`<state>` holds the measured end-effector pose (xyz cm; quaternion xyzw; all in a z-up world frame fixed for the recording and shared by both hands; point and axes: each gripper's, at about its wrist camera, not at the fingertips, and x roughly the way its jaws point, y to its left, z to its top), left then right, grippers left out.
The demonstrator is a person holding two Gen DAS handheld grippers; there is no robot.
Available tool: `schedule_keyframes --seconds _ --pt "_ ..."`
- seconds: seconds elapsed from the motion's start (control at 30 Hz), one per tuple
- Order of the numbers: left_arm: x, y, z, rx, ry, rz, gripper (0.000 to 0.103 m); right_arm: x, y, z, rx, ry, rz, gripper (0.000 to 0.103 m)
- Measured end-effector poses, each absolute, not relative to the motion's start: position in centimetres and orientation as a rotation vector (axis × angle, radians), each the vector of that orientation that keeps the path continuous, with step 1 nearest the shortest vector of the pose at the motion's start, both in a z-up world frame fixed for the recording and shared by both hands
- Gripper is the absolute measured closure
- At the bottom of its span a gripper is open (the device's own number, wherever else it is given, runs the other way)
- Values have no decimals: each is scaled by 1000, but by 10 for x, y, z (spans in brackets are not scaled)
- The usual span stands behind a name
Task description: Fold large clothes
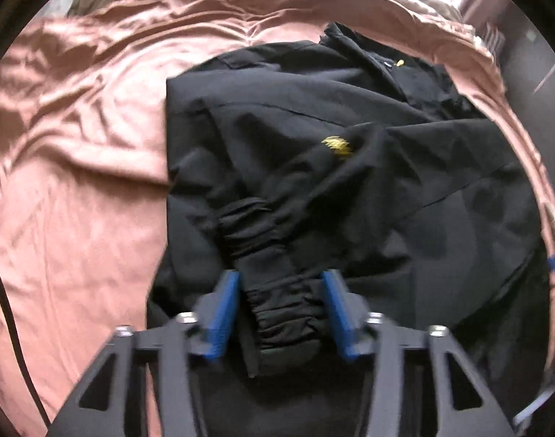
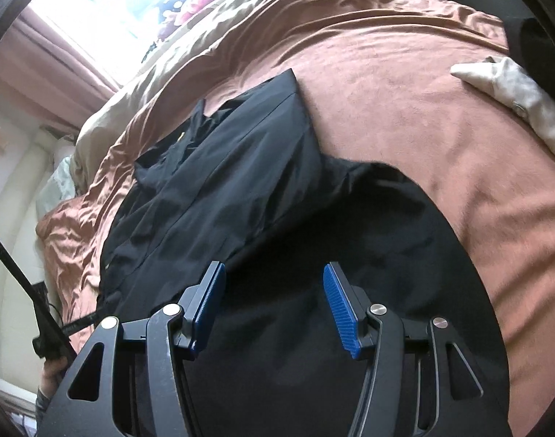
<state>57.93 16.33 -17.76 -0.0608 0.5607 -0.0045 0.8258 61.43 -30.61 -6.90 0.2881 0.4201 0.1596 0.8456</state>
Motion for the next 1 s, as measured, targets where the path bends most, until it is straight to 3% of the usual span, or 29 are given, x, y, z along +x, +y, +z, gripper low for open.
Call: schedule_keyframes --seconds 0.03,0.13,0.27,0.33,0.43,0.67,0.8,0.93,1.0 --pt "583 165 -178 -118 1188 0 80 620 -306 -69 611 888 336 49" --pt "594 175 -174 -129 1170 11 88 642 -306 -75 616 900 312 49" --pt "607 176 -173 -105 1157 29 92 663 -310 -88 644 930 263 49" --pt "610 178 -173 -101 1148 43 95 671 -313 -94 667 936 251 58" --pt "614 187 -169 -120 1122 106 95 676 -315 -94 682 928 247 62" --pt "608 201 -169 -199 1121 123 94 678 -304 -93 644 924 212 63" --pt "596 203 -162 -231 1133 87 83 672 -302 -84 629 926 229 63" --pt "574 204 -147 -244 1093 81 44 653 -303 -73 593 898 286 62" --pt "561 205 -140 -250 1077 82 43 643 -306 -69 568 889 302 58"
